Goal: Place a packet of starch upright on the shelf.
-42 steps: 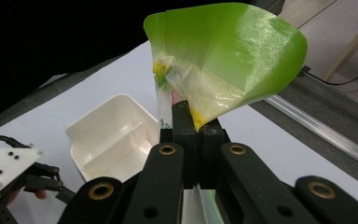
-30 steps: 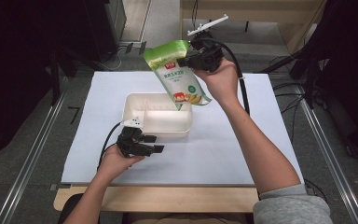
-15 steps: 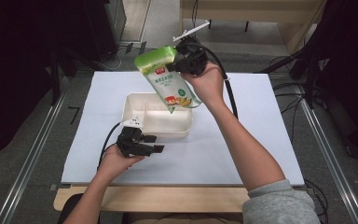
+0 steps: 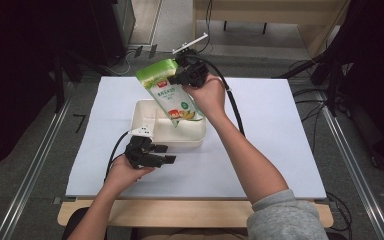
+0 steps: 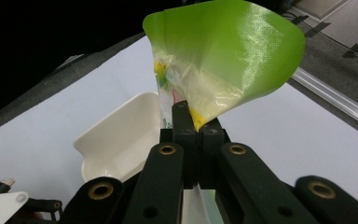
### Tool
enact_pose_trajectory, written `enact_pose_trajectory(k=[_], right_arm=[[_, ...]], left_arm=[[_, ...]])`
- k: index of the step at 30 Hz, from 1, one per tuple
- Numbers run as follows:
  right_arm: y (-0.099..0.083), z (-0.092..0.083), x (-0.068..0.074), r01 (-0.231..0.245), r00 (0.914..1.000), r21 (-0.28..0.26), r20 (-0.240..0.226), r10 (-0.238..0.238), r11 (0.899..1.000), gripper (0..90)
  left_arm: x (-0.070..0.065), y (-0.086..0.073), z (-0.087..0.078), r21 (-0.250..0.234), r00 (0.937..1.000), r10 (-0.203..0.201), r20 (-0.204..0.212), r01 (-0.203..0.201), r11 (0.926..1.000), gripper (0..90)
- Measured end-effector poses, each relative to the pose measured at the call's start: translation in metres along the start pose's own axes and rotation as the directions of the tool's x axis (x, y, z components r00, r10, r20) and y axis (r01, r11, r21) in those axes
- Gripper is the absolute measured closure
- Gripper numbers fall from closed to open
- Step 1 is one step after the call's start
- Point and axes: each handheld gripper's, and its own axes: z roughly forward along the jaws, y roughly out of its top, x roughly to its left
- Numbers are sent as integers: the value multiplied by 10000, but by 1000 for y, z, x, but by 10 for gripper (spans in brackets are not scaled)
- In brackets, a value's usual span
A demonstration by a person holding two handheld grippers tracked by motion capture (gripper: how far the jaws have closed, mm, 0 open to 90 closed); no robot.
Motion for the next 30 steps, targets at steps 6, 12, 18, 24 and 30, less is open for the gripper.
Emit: enact_pose_trajectory(k=[6, 12, 18, 24, 30], right_arm=[[-6, 17, 0, -95, 10000, 222, -26, 95, 9997, 900], [-14, 30, -1, -196, 9998, 353, -62, 198, 9992, 900], [-20, 29, -9, -357, 9994, 258, -35, 358, 9990, 900], [-27, 26, -19, -465, 9989, 328, 25, 464, 9984, 900], [-38, 25, -28, -702, 9975, 267, -42, 703, 9972, 900]], left_arm=[[1, 0, 0, -81, 10000, -24, 65, 24, 10000, 396], [1, 0, -1, -45, 10000, -12, 38, 12, 10000, 396], [1, 0, 0, -12, 10000, 23, 67, -23, 10000, 396], [1, 0, 0, 54, 10000, 33, 32, -33, 10000, 396], [1, 0, 1, 70, 10000, 15, 24, -15, 10000, 396]])
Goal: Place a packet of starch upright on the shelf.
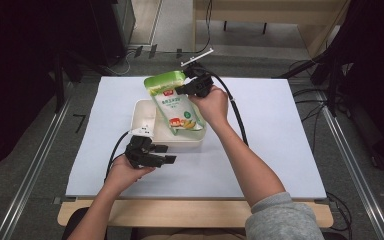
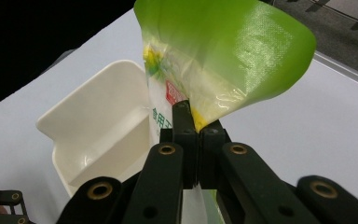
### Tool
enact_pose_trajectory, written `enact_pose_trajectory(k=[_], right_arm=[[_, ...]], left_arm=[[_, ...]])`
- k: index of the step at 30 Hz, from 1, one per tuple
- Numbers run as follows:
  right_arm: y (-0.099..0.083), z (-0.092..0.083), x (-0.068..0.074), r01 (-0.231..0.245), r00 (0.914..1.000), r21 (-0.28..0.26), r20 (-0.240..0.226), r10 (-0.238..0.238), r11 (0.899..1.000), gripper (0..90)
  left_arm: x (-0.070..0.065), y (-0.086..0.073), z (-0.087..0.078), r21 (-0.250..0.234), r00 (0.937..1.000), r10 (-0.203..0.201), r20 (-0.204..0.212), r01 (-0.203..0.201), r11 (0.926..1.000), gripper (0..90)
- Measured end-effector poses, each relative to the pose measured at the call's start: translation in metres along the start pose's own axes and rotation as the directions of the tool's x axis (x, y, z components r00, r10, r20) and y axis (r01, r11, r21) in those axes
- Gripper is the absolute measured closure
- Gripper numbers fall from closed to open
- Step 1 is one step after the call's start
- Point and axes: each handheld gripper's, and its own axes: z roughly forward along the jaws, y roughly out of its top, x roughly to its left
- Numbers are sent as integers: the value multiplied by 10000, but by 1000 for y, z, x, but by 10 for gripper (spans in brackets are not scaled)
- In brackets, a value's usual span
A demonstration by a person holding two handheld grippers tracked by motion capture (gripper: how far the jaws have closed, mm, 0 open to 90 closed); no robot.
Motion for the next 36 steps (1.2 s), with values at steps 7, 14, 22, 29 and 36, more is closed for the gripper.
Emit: enact_pose_trajectory(k=[7, 14, 22, 29, 36], right_arm=[[-8, -3, -6, 76, 10000, -146, -5, -76, 9999, 900], [-15, -6, -15, -76, 9999, -248, -77, 74, 9997, 900], [-24, -11, -27, -322, 9994, -189, -133, 320, 9993, 896], [-26, -17, -31, -393, 9985, -268, -393, 383, 9989, 680], [-31, -28, -31, -247, 9979, -352, -615, 225, 9991, 522]], left_arm=[[0, 0, 0, -14, 10000, -26, 18, 26, 10000, 396], [0, 0, 0, 0, 10000, -14, 1, 14, 10000, 396], [0, 0, 1, 13, 10000, -28, 4, 28, 10000, 395], [0, 0, 1, -17, 10000, -28, 62, 28, 10000, 396], [0, 0, 1, 40, 10000, -33, 38, 33, 10000, 396]])
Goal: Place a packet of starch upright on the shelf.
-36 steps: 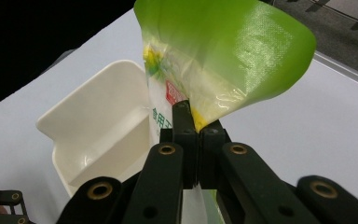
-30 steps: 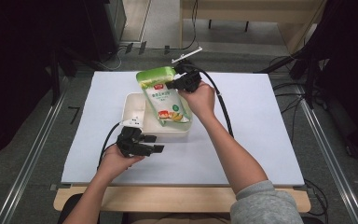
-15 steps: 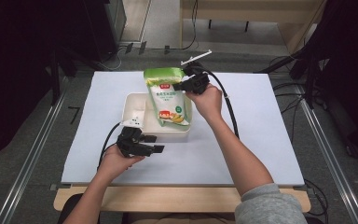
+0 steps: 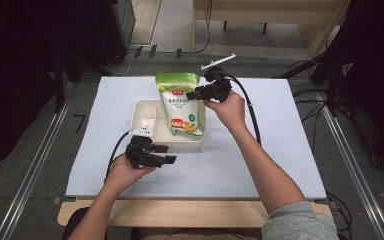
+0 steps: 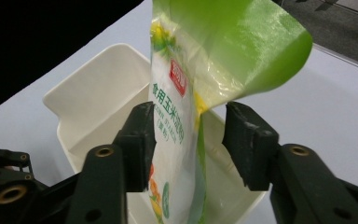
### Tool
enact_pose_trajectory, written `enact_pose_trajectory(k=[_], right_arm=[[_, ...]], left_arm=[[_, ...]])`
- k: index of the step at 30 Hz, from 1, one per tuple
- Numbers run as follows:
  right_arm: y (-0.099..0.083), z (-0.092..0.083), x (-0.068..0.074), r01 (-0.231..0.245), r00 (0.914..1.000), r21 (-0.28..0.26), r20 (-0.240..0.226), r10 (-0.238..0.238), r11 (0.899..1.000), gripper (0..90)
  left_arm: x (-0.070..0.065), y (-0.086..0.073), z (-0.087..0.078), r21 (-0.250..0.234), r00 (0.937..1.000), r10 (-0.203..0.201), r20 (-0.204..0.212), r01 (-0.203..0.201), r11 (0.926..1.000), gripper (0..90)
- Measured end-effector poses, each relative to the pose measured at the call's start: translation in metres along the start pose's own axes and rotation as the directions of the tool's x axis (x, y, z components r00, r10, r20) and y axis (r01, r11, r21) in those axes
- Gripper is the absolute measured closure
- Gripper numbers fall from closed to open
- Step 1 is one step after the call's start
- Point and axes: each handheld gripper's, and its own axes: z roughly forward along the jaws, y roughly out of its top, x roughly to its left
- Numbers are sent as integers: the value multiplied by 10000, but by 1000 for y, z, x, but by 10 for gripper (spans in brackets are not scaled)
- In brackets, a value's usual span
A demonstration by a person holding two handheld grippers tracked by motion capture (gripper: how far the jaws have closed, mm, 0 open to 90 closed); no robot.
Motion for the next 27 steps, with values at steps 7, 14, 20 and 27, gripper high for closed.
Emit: enact_pose_trajectory(k=[7, 14, 20, 27], right_arm=[[-13, -13, -1, 205, 9998, -48, -63, -205, 9998, 468], [-33, -28, -2, 274, 9996, -243, -87, -276, 9993, 454], [-50, -40, -3, 409, 9992, -224, -35, -410, 9989, 445], [-77, -49, -3, 368, 9993, -214, -74, -369, 9991, 437]], left_arm=[[0, 0, 0, 5, 10000, 0, -10, 0, 10000, 396], [0, 0, 1, -2, 10000, -26, -44, 26, 10000, 395], [0, 0, 1, 50, 10000, -29, -57, 29, 10000, 396], [0, 0, 1, 101, 10000, 13, -88, -12, 9999, 395]])
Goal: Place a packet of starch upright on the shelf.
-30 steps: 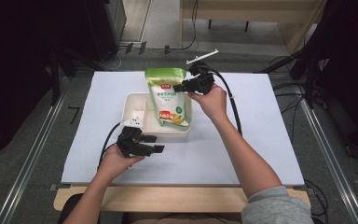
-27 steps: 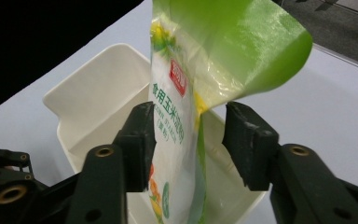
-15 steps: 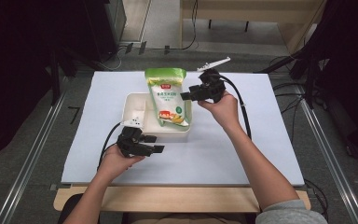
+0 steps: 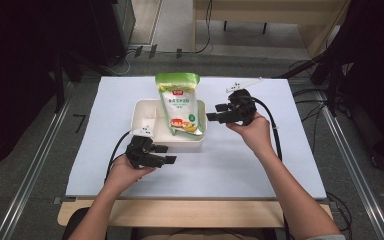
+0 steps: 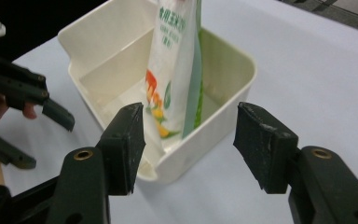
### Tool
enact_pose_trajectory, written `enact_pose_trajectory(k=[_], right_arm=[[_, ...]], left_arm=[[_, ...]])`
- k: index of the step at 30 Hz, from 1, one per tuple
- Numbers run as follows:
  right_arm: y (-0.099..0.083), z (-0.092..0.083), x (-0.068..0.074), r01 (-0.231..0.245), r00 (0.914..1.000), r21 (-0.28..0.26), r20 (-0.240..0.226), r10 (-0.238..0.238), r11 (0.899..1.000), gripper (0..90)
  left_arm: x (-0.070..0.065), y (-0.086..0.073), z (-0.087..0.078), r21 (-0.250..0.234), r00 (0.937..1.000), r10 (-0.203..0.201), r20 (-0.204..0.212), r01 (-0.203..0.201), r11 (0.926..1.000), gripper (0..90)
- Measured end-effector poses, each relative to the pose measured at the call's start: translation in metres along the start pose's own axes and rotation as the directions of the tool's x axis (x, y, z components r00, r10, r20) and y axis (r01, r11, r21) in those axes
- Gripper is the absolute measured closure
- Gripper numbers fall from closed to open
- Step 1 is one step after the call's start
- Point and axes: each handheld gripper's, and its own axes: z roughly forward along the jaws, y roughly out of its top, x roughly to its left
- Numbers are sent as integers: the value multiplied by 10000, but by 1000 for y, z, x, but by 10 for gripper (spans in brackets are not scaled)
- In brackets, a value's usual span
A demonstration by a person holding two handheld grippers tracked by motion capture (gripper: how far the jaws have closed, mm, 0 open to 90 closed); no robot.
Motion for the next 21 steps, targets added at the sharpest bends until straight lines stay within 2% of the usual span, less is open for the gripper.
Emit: enact_pose_trajectory(k=[4, 9, 21], right_arm=[[-16, -4, 2, -19, 10000, 120, -46, 19, 9999, 439], [-32, -7, 4, -83, 9999, 23, -107, 84, 10000, 442], [-61, -1, 5, -279, 9995, 349, -120, 283, 9990, 447]], left_arm=[[0, 0, 0, -2, 10000, -12, -5, 12, 10000, 395], [1, 0, 0, 55, 10000, 12, -3, -12, 10000, 395], [1, 0, 1, 104, 10000, -14, -26, 14, 9999, 392]])
